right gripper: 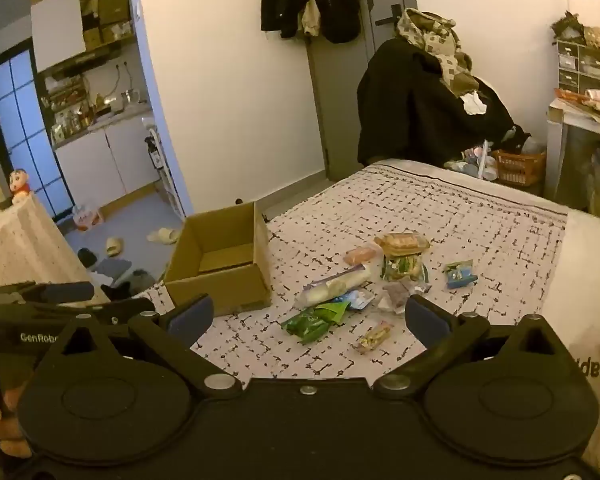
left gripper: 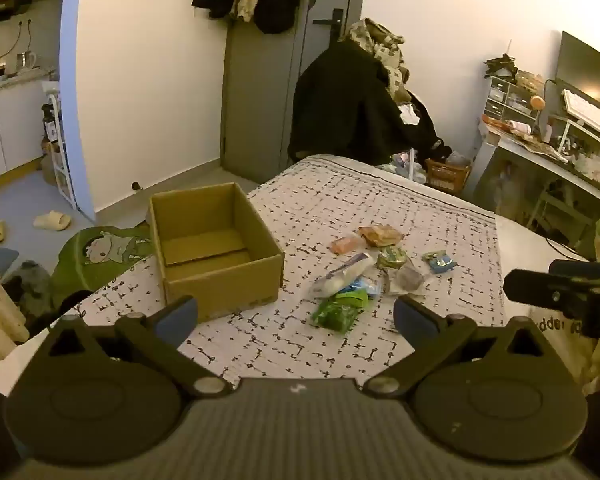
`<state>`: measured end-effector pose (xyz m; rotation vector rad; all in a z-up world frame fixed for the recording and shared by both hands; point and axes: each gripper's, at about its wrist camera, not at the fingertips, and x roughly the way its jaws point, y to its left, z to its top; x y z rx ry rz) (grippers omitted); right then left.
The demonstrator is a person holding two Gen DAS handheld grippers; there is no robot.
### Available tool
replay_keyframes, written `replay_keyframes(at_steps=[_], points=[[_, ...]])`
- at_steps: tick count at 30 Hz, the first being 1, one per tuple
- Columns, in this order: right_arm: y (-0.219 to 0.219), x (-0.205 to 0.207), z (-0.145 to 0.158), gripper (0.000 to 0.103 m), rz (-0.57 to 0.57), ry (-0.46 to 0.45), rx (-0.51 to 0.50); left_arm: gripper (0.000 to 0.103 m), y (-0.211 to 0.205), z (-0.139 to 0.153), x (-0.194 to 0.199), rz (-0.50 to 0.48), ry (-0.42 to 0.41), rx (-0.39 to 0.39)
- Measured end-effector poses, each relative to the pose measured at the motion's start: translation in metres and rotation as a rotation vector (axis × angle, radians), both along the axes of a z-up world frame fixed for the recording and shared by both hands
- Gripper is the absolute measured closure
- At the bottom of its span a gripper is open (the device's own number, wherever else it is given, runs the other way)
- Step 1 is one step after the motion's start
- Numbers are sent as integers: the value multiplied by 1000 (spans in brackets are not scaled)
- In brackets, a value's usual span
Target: Organize snacks
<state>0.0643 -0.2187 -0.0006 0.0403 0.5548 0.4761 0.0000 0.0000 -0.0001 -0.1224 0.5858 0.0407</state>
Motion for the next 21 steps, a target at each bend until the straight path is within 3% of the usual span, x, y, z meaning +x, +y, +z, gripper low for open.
replay_keyframes(at_steps=[3, 7, 21], points=[[7, 0, -3, 0, -11, 3, 5, 0, 2, -2, 3, 3, 0, 1], [-16, -1, -10, 0, -8, 20, 94, 0, -11, -1, -5, -12, -12, 22], [-11, 3, -6, 0, -13, 65, 55, 0, -9, 0, -5, -8, -22, -16]])
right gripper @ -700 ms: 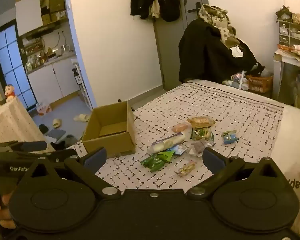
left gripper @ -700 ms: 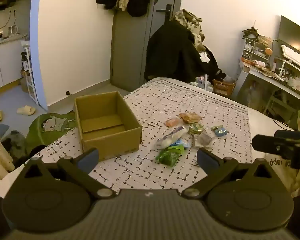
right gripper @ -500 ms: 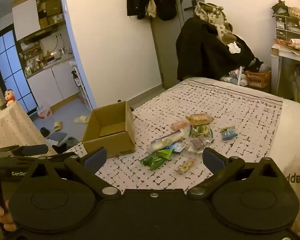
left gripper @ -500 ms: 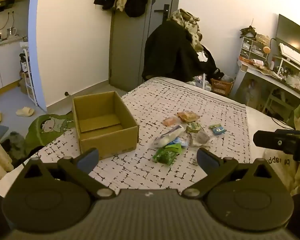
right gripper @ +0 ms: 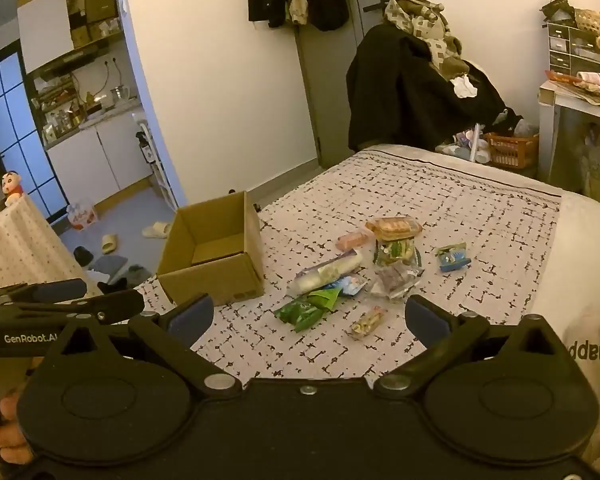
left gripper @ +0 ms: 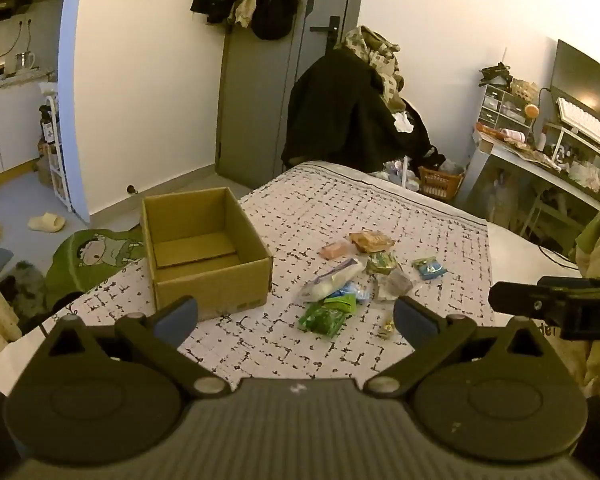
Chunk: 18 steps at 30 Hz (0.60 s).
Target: Organize snacks
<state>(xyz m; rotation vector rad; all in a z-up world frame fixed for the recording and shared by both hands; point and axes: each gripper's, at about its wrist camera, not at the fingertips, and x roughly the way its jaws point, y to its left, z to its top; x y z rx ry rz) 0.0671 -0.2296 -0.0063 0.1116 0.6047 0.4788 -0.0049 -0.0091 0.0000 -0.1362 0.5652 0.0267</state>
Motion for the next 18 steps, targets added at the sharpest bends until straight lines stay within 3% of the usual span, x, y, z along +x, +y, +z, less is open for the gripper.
replay_keyframes(at_steps=[18], points=[[0, -1, 1, 0, 10, 4, 8, 0, 3, 1, -4, 16, -10, 5]])
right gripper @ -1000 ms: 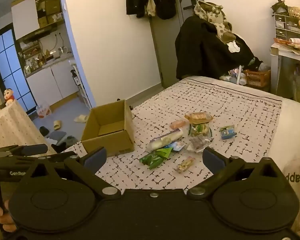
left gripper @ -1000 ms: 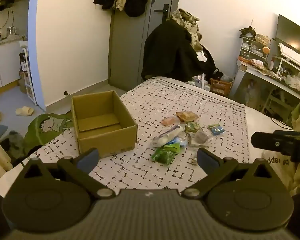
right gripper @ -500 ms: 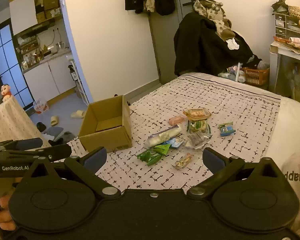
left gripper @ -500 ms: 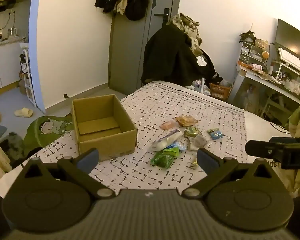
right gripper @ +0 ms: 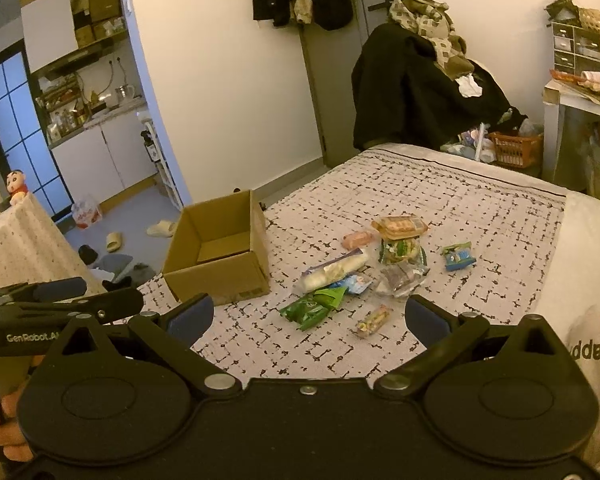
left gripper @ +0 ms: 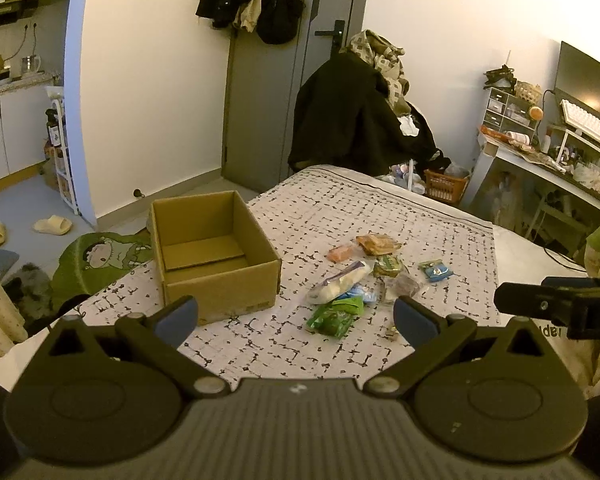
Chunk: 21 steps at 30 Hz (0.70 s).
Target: Organize snacks
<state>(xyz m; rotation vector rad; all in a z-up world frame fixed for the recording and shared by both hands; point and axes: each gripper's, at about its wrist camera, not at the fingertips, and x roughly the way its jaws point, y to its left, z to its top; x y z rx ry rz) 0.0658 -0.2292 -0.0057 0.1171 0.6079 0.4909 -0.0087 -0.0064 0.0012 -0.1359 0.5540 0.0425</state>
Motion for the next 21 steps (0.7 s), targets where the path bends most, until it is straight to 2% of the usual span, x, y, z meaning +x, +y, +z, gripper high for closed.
replay_keyframes(at_steps=[21], points=[[-2, -2, 0, 0, -3, 6, 4, 0, 3, 1, -6, 14, -9, 7]])
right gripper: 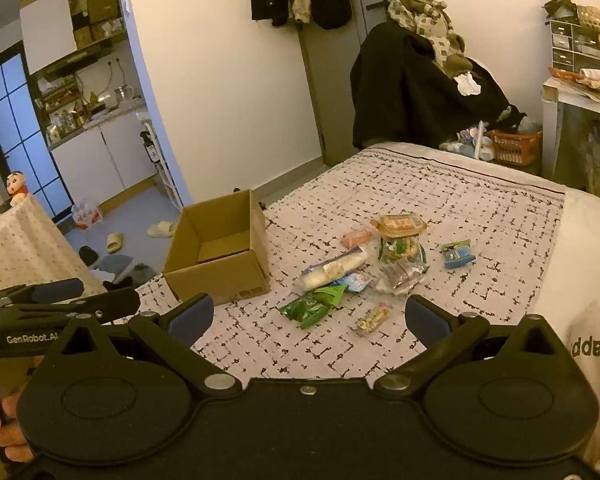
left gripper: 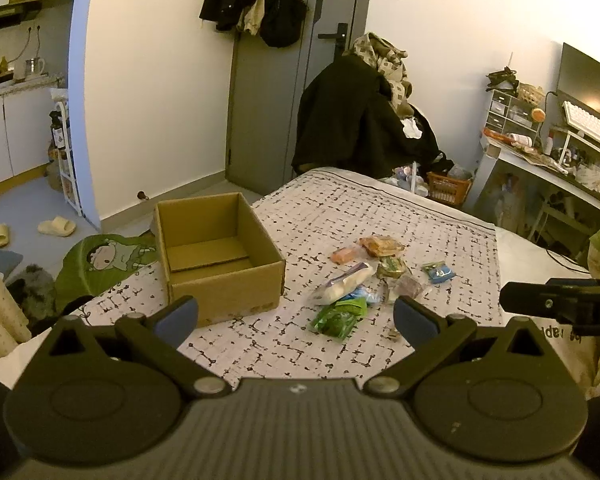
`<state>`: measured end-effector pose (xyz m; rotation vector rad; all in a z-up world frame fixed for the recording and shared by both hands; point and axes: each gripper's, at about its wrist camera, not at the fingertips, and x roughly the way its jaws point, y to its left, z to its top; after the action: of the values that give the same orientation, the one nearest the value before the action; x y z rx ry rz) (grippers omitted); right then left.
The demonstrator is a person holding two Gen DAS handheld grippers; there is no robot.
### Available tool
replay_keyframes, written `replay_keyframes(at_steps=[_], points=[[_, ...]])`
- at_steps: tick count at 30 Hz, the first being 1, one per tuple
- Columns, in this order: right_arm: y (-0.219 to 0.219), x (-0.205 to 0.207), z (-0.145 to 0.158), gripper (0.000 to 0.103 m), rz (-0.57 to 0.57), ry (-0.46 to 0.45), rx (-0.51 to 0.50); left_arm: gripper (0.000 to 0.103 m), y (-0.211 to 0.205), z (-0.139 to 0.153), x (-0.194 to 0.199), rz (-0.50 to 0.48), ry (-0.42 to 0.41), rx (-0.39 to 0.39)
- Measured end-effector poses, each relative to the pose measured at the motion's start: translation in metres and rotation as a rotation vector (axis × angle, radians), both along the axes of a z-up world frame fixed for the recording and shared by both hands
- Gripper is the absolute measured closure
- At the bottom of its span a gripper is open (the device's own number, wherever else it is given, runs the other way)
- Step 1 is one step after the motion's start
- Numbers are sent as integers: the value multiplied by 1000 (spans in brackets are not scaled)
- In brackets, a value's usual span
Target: Organize snacks
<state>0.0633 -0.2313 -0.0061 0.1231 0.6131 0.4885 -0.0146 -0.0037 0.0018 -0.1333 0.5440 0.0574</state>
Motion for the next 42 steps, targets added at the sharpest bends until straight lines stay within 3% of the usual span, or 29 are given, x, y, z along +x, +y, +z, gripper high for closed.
replay_keyframes(at_steps=[30, 42], points=[[4, 5, -1, 0, 5, 19, 2, 0, -1, -8, 1, 4, 9, 10], [7, 25, -3, 0, 50, 43, 47, 0, -1, -18, 25, 29, 50, -9]])
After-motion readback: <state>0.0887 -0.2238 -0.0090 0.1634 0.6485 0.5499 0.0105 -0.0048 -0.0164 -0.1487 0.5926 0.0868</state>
